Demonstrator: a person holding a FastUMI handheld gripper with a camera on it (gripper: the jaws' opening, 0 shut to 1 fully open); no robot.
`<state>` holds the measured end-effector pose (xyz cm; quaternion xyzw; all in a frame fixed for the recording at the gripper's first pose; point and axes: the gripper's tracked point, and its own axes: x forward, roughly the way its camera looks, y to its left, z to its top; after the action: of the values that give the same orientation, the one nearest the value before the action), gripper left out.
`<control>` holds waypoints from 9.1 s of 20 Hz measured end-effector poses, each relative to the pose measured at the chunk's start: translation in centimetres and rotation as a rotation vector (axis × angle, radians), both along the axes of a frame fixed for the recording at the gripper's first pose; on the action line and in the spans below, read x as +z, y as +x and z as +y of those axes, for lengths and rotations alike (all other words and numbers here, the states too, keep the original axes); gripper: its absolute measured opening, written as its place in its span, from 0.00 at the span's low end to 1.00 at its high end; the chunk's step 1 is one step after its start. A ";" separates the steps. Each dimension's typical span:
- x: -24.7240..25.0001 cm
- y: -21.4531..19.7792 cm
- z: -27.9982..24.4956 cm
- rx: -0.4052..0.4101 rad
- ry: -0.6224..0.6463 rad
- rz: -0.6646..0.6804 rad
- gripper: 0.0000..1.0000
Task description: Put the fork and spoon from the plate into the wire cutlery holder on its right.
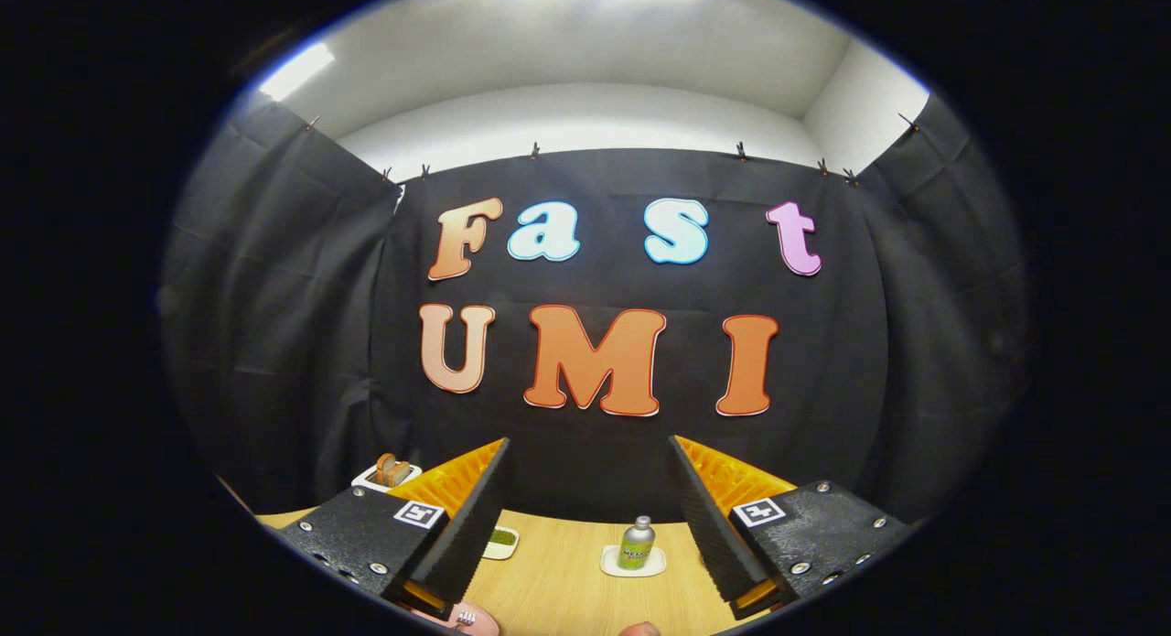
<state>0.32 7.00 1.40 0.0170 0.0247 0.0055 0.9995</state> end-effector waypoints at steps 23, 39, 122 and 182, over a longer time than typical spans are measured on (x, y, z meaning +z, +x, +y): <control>-11.5 -2.0 12.4 0.140 0.036 0.323 0.99; -30.5 -9.7 19.0 0.237 -0.038 0.817 0.90; -31.6 -20.7 -7.7 0.056 -0.114 1.606 0.05; -36.8 -13.3 24.6 0.145 0.078 0.929 0.90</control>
<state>-13.02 31.63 -35.43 0.0536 0.4702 0.0680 0.8783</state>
